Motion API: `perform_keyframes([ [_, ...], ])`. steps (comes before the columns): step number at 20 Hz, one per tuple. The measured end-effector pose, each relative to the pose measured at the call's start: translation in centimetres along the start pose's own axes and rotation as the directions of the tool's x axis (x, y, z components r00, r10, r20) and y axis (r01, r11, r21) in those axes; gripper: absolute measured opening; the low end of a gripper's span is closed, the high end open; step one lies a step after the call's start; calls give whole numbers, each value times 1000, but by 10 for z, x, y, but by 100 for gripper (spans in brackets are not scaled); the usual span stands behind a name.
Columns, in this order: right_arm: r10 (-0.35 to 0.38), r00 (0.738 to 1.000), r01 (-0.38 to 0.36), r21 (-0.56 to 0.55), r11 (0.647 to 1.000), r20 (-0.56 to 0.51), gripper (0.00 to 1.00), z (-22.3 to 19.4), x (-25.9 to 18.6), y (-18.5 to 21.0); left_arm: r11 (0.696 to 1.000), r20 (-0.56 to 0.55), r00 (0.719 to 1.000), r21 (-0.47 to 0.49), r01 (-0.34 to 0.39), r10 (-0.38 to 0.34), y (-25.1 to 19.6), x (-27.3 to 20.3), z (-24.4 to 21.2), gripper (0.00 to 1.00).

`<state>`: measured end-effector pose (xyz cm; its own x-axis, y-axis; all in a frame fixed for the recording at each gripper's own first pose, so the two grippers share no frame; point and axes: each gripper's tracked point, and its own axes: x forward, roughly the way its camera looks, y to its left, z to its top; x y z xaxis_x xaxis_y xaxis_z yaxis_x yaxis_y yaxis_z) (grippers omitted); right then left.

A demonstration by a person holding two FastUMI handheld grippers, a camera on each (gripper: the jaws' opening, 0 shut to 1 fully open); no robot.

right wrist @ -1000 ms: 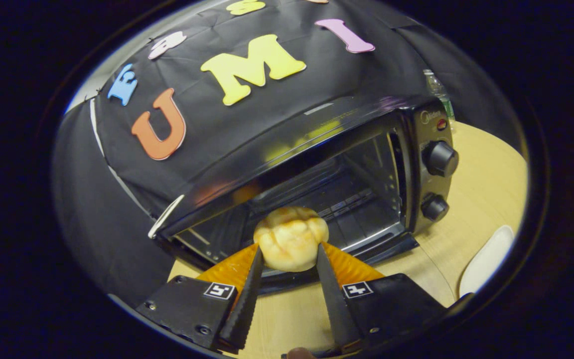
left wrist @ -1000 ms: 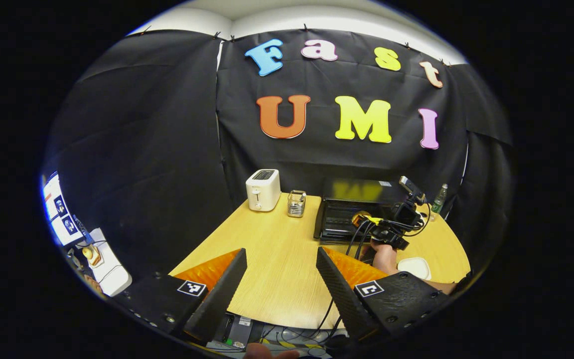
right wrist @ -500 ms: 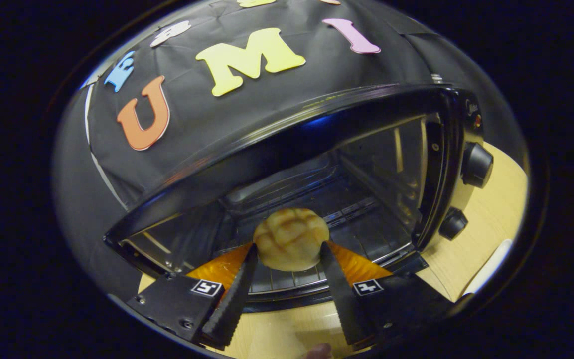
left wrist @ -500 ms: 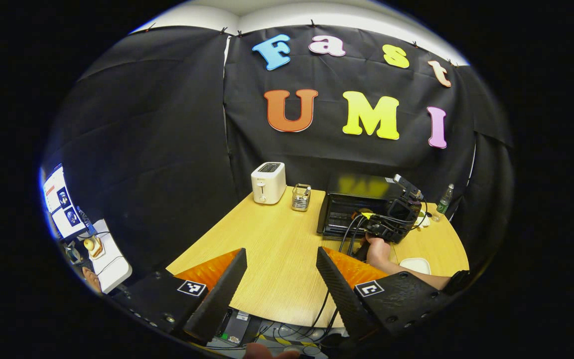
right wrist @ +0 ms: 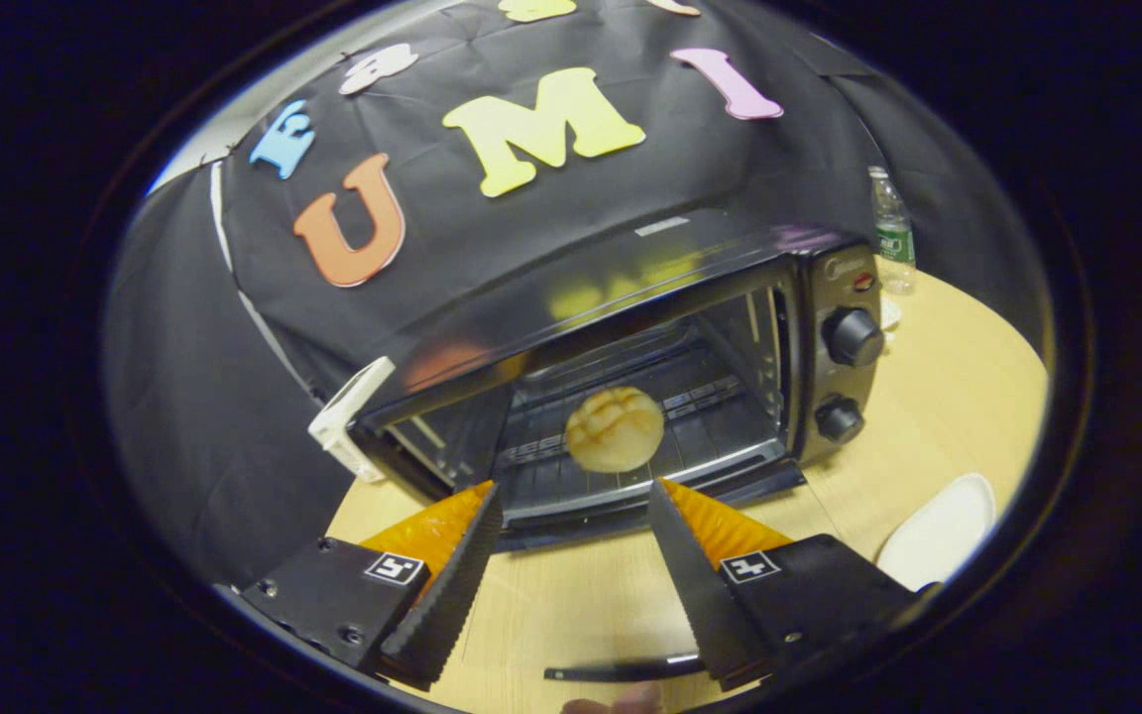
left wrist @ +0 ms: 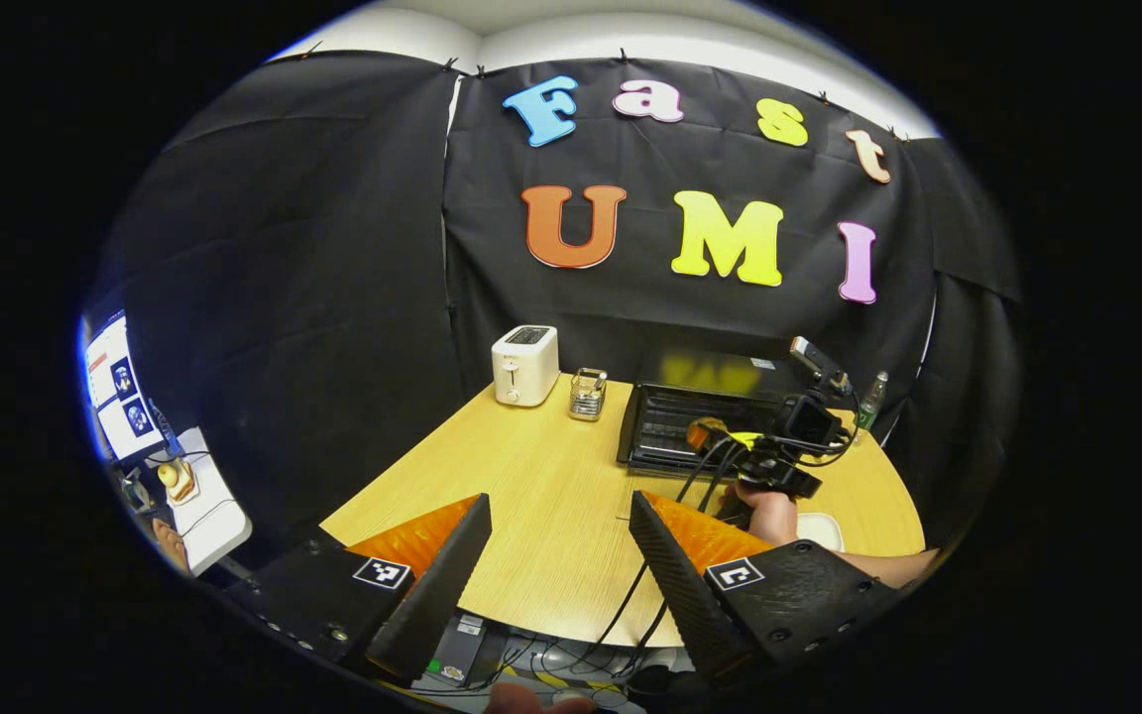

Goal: Open the electric oven with the left hand, put the food in, and close the electric oven.

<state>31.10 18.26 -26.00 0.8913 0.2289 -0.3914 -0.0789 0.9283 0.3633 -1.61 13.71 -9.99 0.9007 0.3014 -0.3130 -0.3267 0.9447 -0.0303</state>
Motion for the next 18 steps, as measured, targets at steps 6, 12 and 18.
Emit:
perform_keyframes([
  [6, 44, 999, -42, -168, 985, 7, 95, -2, -99, -13, 999, -19, 999, -18, 50, -50, 2, 0, -26, 93],
  [12, 43, 999, -38, -290, 956, 11, 96, -3, -179, -41, 988, -79, 986, 43, 149, -145, -21, 20, -65, 93],
  [18, -26, 999, 32, -374, 927, 23, 97, 7, -236, -95, 955, -176, 948, 85, 284, -267, -79, 64, -119, 93],
])
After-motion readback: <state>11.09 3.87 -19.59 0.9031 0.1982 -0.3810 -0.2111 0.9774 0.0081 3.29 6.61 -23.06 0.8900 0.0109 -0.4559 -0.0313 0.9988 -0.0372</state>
